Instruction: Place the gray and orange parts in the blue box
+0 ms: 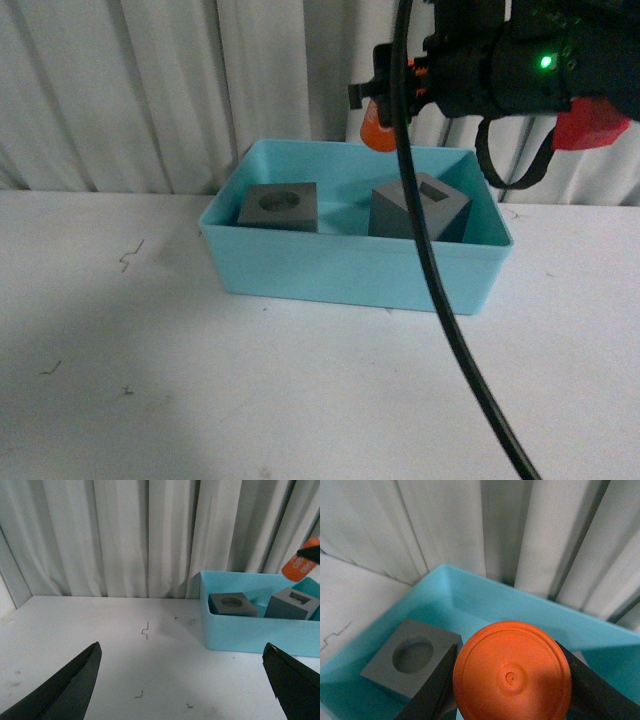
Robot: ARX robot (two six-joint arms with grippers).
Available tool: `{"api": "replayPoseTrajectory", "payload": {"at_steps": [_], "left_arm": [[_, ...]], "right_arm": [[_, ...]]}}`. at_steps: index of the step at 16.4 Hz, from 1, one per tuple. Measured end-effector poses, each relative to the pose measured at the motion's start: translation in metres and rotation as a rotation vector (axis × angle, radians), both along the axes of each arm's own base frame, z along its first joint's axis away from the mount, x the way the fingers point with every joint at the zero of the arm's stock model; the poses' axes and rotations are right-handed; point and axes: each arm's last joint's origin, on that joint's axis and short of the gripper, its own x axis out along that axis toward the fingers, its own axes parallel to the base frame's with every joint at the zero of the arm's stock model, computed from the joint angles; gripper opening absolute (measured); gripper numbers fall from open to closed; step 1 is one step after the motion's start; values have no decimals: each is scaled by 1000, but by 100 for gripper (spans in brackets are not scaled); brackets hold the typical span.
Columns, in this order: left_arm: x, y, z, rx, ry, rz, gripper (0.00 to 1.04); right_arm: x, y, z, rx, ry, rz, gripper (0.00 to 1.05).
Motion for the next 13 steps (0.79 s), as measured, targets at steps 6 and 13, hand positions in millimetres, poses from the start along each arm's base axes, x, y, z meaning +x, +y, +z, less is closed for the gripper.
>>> {"api": "replayPoseTrajectory", "payload": {"at_steps": [6,13], "left_arm": [[0,0,0,0,0,0,98],[0,0,0,0,0,0,98]], "right_arm": [[13,10,-63,-40,164,-28,48],[18,23,-56,-31,138,-5,48]]}}
